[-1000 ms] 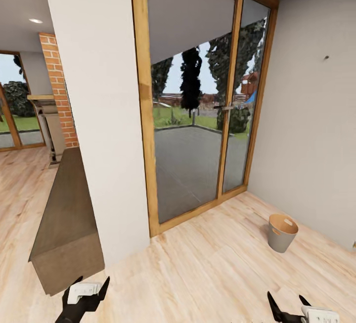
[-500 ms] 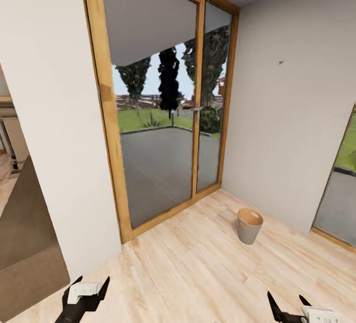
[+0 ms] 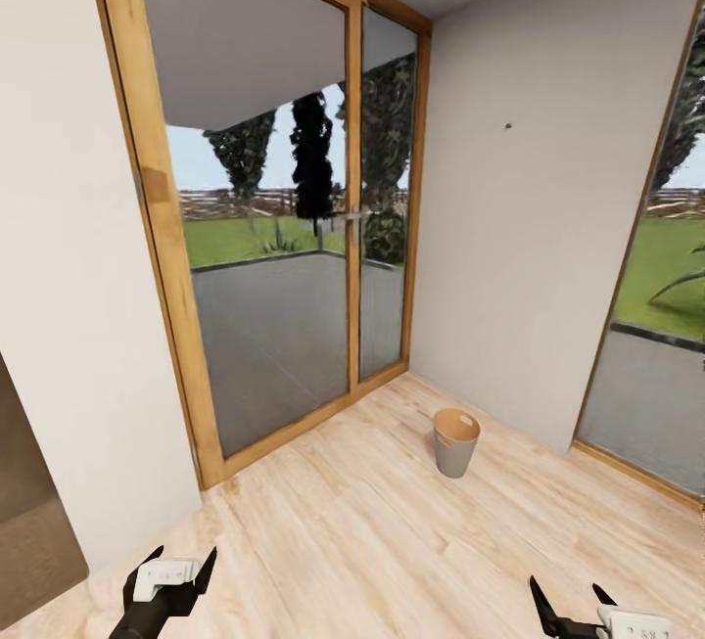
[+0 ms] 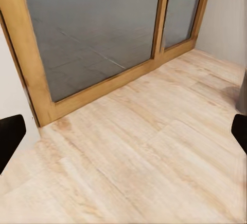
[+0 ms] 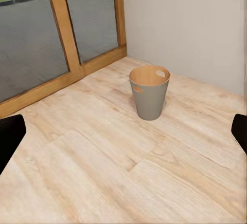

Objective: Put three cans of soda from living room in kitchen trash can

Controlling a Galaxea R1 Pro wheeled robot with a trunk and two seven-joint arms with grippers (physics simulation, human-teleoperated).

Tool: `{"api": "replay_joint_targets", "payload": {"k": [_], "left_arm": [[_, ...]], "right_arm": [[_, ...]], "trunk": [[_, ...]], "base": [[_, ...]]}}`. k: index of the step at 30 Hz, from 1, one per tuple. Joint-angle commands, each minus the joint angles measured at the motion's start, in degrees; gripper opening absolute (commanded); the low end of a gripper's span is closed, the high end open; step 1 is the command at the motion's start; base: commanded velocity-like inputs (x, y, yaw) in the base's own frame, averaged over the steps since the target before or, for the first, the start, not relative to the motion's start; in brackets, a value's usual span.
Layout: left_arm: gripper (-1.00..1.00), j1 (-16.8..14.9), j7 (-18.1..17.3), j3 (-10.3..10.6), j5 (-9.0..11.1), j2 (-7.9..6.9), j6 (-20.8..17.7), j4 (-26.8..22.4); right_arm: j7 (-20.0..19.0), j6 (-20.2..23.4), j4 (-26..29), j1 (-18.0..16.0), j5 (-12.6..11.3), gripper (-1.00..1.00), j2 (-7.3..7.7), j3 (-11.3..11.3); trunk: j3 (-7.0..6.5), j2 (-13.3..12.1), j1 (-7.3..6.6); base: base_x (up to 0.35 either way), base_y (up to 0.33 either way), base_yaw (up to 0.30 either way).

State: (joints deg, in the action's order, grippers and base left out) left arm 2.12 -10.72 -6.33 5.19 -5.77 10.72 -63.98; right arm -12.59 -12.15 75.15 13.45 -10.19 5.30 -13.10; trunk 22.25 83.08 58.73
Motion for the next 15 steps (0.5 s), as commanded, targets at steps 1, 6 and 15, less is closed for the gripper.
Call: {"api": "replay_joint_targets", "payload": {"k": [1,6,15], "left_arm": [[1.00,0.0,0.0,0.0,0.0,-0.01,0.0,0.0],[1.00,0.0,0.0,0.0,0.0,-0.02,0.0,0.0],[1.00,0.0,0.0,0.0,0.0,-0.02,0.0,0.0]], "right_arm": [[0.0,0.0,0.0,0.0,0.0,1.00,0.01,0.0],[0.0,-0.1,0.0,0.0,0.0,1.00,-0.10,0.0],[0.0,0.0,0.0,0.0,0.0,1.00,-0.05,0.0]], "trunk": [[0.00,0.0,0.00],[0.00,0.0,0.00],[-0.01,0.0,0.00]], "base": [[0.000,-0.279,-0.013],[0.000,-0.279,-0.006],[0.000,-0.279,-0.101]]}}
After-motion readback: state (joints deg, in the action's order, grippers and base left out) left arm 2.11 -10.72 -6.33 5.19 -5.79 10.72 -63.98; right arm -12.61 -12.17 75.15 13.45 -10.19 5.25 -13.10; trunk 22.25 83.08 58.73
